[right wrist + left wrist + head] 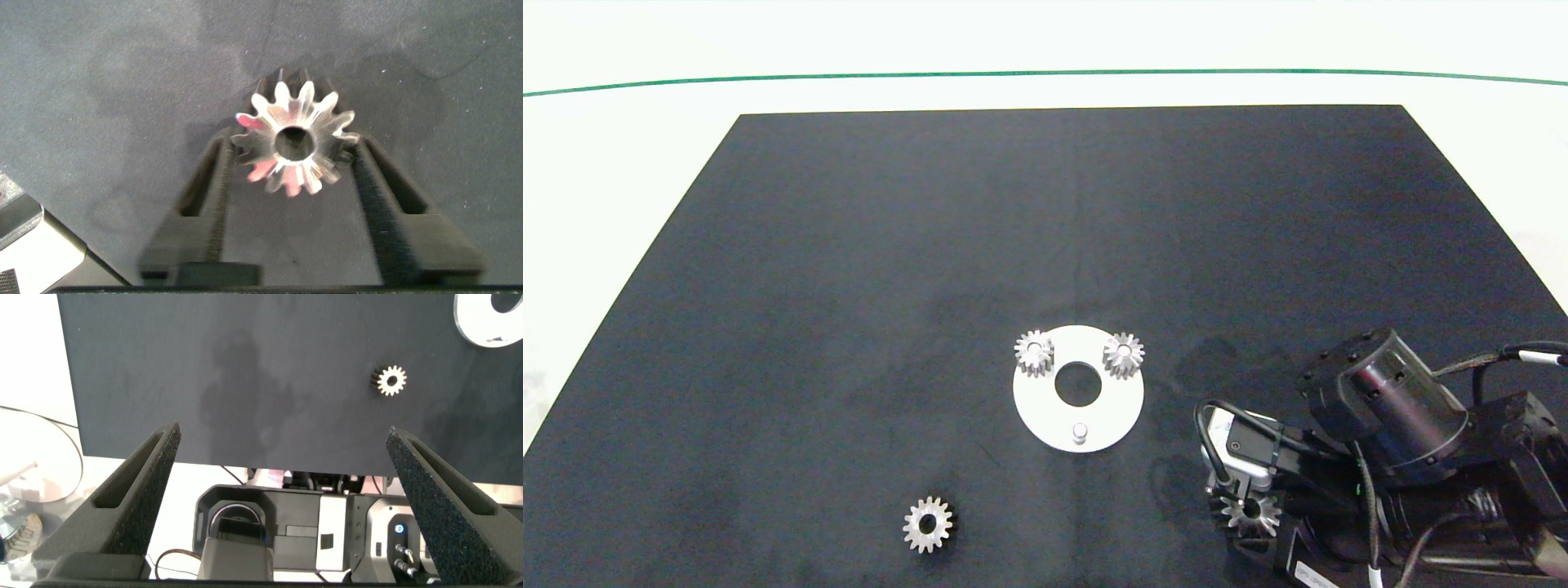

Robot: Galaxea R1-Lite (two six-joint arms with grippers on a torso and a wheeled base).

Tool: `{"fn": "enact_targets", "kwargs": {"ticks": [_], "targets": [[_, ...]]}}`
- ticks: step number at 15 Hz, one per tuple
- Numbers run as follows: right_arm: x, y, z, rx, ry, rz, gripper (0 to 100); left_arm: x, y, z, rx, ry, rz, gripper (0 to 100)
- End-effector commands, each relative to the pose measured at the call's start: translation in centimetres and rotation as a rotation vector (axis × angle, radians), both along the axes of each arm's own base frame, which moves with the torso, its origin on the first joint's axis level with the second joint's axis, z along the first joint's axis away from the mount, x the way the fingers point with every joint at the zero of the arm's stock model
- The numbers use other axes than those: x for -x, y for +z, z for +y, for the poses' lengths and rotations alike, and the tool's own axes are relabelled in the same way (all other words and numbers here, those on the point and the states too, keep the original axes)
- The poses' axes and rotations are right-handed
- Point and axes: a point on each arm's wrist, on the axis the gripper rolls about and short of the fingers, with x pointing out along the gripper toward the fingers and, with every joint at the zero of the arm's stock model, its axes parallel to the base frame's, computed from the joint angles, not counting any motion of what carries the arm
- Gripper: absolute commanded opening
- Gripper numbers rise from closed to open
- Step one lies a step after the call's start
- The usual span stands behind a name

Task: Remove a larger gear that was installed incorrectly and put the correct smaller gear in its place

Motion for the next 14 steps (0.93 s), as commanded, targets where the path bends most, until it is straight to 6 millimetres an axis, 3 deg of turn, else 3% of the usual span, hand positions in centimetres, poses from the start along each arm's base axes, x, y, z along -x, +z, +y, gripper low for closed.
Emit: {"fn": "enact_targets", "kwargs": {"ticks": [1,3,8,11,14], "targets": [[0.2,0.3,-0.2,-0.011,0.003,-0.012,100,0.2,-0.1,0.0,0.000,0.002,0.004,100],[0.2,1.1,-0.2,-0.044,-0.004,-0.045,100,0.2,-0.1,0.0,0.000,0.002,0.004,100],[0.1,6.4,-0.2,-0.145,-0.096,-0.091,100,0.0,-0.1,0.0,0.000,0.000,0.010,100],[0.4,10.1,-0.7,-0.200,-0.257,-0.059,100,-0.2,-0.2,0.0,-0.001,0.000,0.019,100],[0.0,12.5,-2.0,-0.279,-0.464,-0.046,100,-0.4,-0.2,0.0,-0.001,-0.001,0.027,100]]}}
